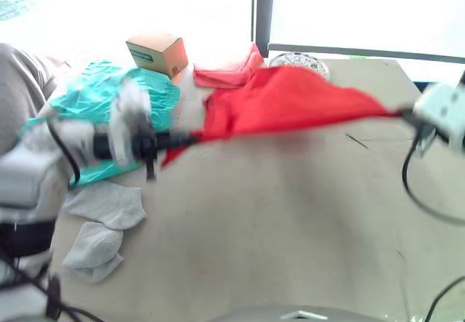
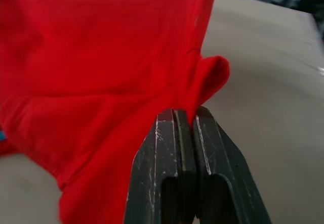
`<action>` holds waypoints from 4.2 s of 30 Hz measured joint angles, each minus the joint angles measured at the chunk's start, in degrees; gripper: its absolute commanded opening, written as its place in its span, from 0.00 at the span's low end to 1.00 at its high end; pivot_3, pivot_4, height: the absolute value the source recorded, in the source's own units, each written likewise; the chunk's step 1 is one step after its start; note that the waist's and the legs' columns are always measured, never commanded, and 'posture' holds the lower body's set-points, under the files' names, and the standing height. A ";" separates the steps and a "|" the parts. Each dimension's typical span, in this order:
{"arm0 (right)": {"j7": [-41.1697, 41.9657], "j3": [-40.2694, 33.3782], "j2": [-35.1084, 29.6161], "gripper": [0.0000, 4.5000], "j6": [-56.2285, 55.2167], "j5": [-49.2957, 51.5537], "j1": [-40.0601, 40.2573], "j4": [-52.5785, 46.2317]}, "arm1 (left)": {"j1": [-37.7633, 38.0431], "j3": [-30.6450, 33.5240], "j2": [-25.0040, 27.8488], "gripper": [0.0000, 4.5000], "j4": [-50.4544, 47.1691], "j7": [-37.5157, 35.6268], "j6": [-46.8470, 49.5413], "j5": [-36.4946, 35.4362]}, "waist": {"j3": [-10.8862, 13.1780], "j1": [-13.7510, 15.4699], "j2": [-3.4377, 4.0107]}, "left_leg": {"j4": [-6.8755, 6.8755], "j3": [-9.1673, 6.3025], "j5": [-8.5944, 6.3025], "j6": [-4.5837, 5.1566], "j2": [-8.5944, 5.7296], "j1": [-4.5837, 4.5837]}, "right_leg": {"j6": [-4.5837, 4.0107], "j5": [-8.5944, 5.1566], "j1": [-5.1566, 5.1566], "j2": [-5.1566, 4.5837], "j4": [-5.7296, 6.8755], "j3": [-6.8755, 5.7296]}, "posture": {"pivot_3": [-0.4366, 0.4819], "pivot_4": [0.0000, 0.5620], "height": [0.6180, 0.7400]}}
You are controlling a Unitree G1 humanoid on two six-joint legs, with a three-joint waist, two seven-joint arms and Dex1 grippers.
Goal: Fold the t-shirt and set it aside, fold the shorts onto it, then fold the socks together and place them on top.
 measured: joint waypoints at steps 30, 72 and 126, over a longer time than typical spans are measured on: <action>10.95 -14.49 5.97 0.00 -14.28 3.48 43.51 -6.32 | 31.87 8.32 0.50 0.17 -17.83 -1.87 -0.35 -2.28 | -0.08 1.59 0.19 | 0.03 0.05 -0.23 -0.02 0.06 0.00 | 0.13 -0.47 -0.12 0.00 -0.11 -0.03 | 0.48 0.27 0.99; 6.94 -8.04 4.42 0.00 -9.96 4.85 39.59 -9.06 | 26.21 -1.00 -5.75 0.53 -10.33 11.82 11.85 -3.48 | -0.17 2.21 0.11 | 0.06 0.10 -0.26 -0.01 0.06 -0.08 | 0.10 -0.48 -0.26 0.00 -0.06 0.00 | 0.48 0.27 0.99; 6.01 -8.14 4.38 0.00 -9.26 4.72 39.48 -9.40 | 32.06 0.97 -3.27 0.59 -2.60 -0.07 3.02 -0.82 | -0.16 2.17 0.19 | 0.04 0.11 -0.31 -0.09 0.07 -0.09 | 0.10 -0.49 -0.30 -0.06 -0.09 -0.01 | 0.48 0.27 0.99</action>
